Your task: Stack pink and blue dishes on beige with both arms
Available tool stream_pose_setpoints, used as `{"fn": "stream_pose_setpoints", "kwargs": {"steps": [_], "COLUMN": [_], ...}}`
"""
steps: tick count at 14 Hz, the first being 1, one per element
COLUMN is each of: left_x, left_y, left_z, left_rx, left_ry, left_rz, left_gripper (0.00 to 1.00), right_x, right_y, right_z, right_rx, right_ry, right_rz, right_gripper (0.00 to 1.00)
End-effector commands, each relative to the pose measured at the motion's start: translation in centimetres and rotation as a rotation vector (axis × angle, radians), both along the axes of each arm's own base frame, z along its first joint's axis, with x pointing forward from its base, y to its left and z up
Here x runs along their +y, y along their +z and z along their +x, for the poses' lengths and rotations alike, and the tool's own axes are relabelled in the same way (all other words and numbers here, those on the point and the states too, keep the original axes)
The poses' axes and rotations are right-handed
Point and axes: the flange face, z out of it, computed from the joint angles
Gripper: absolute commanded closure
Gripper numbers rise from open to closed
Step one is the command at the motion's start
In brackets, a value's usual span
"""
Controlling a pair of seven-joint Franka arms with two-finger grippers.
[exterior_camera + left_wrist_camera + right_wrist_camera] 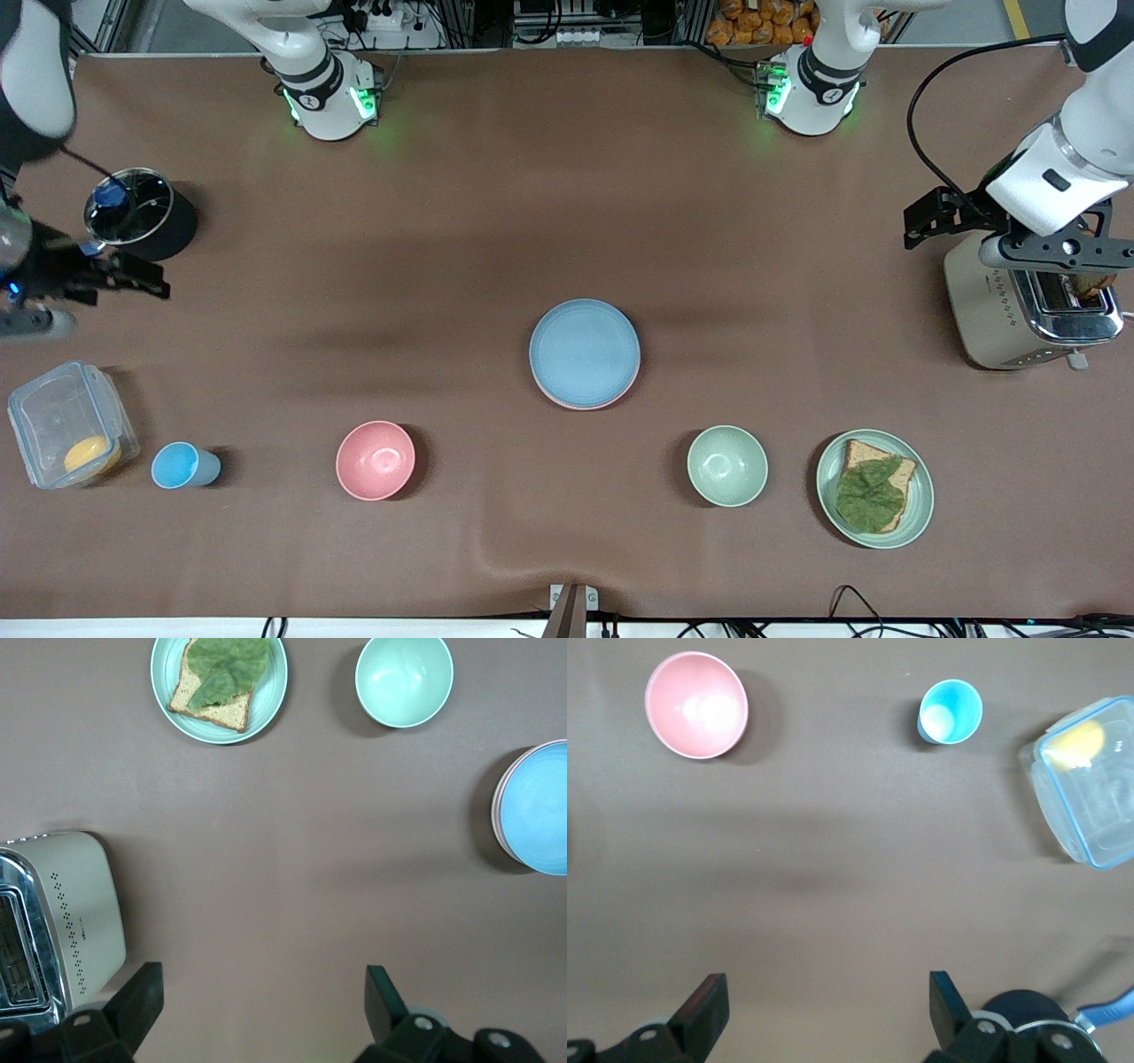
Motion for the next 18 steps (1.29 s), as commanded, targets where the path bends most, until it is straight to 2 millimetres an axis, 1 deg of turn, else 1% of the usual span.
{"fn": "stream_pose_setpoints", "kwargs": {"steps": [1,4,6,7,9,10,11,13,15,18], "left_x": [-0.2,-0.2,-0.3,-0.4,-0.4,-0.4,-0.4,-0.4,-0.2,0.4], "left_y": [0.5,0.5,0.5,0.5,0.6,0.6,0.9,1.5,1.0,1.0], "left_z": [-0.1,-0.1,-0.1,-0.1,-0.1,-0.1,0.2,1.4,1.7,1.8], "left_rx": [-0.011,-0.011,-0.011,-0.011,-0.012,-0.014,-0.022,-0.040,-0.031,-0.031], "left_ry": [0.004,0.004,0.004,0.004,0.004,0.004,0.004,0.004,0.011,0.020], "left_rz": [-0.008,-0.007,-0.007,-0.007,-0.005,-0.003,-0.002,-0.006,-0.015,-0.015], "left_gripper": [0.00,0.00,0.00,0.00,0.00,0.00,0.00,0.00,0.00,0.00], "right_x": [0.4,0.5,1.4,1.4,1.4,1.4,1.3,1.5,1.4,1.1], "right_y": [1.7,1.6,1.7,1.7,1.9,2.5,3.3,3.2,3.1,3.1], "right_z": [-3.1,-3.7,-3.6,-3.6,-3.6,-3.5,-3.4,-3.4,-3.4,-3.4], "right_rx": [0.017,0.059,0.057,0.060,0.065,0.065,0.062,0.073,0.074,0.074], "right_ry": [0.008,0.010,0.027,0.027,0.027,0.025,0.022,0.026,0.026,0.020], "right_rz": [-0.019,-0.015,-0.016,-0.017,-0.017,-0.018,-0.018,-0.018,-0.018,-0.018], "right_gripper": [0.00,0.00,0.00,0.00,0.00,0.00,0.00,0.00,0.00,0.00]}}
